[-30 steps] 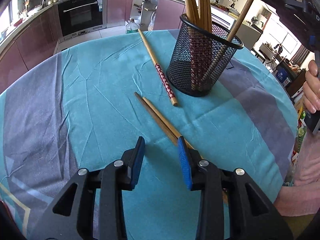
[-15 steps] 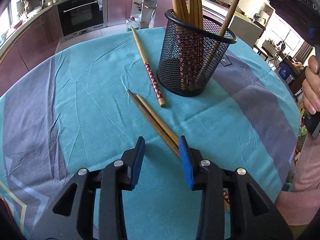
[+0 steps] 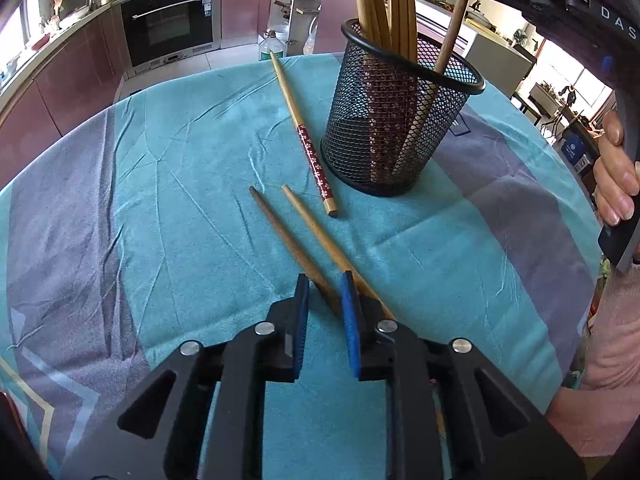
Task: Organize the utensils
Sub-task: 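Close the left tool on a plain wooden chopstick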
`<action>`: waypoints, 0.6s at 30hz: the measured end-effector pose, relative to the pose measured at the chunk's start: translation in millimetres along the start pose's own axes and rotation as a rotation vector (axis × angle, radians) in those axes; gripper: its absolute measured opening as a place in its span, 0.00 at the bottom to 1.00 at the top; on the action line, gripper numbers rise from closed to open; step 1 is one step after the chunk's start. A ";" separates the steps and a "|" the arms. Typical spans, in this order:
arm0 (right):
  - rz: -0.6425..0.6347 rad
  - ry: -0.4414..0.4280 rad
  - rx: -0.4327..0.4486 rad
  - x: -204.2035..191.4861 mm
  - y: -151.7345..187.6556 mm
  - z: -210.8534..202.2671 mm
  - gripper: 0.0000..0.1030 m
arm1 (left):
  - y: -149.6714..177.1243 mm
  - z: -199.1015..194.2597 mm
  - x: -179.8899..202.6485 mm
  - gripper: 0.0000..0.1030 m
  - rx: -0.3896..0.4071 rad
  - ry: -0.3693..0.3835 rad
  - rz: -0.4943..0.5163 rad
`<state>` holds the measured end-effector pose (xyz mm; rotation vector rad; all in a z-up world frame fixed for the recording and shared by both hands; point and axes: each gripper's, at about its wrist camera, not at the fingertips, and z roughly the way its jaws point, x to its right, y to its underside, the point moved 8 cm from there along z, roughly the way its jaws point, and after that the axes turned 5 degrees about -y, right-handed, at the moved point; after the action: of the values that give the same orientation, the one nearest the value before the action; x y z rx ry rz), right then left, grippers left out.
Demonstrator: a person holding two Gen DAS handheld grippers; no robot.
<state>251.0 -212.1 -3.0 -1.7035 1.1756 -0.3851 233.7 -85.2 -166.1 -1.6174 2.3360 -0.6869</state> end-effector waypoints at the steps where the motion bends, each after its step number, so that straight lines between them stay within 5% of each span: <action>1: 0.000 0.001 0.000 -0.8 -1.2 0.7 0.07 | 0.4 0.2 -0.3 0.26 -0.003 -0.012 0.013; 4: -0.004 0.006 -0.005 -0.2 -1.9 2.1 0.07 | -0.5 1.9 -0.5 0.31 -0.013 -0.031 0.040; 10: -0.008 0.042 -0.034 6.9 -4.7 13.9 0.08 | -8.5 6.1 -2.7 0.15 0.005 -0.091 0.025; 18: 0.004 0.030 -0.061 9.4 -8.8 23.9 0.08 | -5.4 3.4 -10.1 0.08 0.025 -0.068 -0.054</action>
<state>276.9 -206.7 -9.0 -1.7524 1.2237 -0.3771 243.4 -78.3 -167.2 -1.6711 2.2351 -0.6588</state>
